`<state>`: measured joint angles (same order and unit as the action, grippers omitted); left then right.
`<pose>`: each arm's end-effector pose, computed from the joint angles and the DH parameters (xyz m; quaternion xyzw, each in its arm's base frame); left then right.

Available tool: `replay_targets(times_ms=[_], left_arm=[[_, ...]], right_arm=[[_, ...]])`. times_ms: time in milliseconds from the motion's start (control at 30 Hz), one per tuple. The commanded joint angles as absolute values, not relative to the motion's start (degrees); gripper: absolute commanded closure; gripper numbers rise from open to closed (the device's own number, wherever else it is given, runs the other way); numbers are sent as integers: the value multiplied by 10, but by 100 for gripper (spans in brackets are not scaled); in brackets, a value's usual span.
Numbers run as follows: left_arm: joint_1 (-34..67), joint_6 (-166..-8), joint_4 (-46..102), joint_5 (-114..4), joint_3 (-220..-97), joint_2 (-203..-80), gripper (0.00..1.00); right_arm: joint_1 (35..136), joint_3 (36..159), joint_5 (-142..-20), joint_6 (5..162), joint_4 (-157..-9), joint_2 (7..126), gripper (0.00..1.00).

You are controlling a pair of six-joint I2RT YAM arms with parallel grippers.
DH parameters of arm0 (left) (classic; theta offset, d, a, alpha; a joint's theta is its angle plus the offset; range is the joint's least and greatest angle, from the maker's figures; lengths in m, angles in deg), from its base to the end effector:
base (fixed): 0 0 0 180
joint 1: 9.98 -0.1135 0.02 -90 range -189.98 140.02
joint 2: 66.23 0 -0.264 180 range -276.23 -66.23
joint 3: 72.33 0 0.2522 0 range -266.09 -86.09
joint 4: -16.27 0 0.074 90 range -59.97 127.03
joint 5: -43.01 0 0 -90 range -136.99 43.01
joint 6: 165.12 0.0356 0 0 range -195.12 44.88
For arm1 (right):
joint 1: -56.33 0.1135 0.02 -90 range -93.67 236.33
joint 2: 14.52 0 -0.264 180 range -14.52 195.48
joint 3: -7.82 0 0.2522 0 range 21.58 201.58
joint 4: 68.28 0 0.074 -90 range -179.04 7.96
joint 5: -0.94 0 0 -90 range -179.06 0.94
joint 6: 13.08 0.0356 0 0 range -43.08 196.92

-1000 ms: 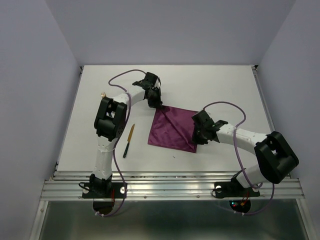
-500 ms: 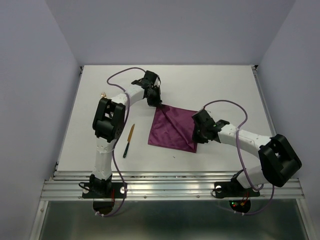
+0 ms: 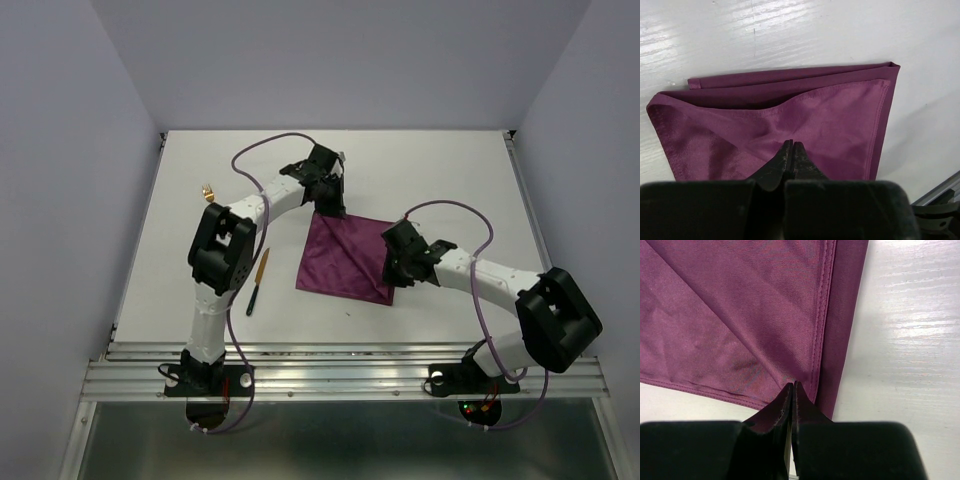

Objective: Fold the napkin into a case and place the utensils inside
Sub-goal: Smooth out the upper triangle-folded napkin at the center of the board.

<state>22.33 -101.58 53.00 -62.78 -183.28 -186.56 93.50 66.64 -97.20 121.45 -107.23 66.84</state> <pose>0.3981 -0.2632 0.2222 0.0981 0.9149 -0.2926 0.2600 0.2145 0.1563 0.1818 0.0795 0.9637 0.1086 0.2308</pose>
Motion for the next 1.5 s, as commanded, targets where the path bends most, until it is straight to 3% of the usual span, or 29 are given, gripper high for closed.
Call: replay_targets(times_ms=[0, 333, 967, 1467], left_arm=[[218, -1008, 533, -605, -1858, -1894, 100], [218, -983, 557, -570, -1894, -1941, 100], [195, -958, 556, -551, -1854, -1843, 100], [189, -954, 539, -552, -1857, -1889, 100]], right_arm=[[939, 656, -975, 1230, -1044, 676, 97], [939, 602, -980, 1248, -1019, 692, 97], [944, 651, -1013, 1235, -1072, 641, 97], [944, 641, -1014, 1238, -1074, 631, 97]])
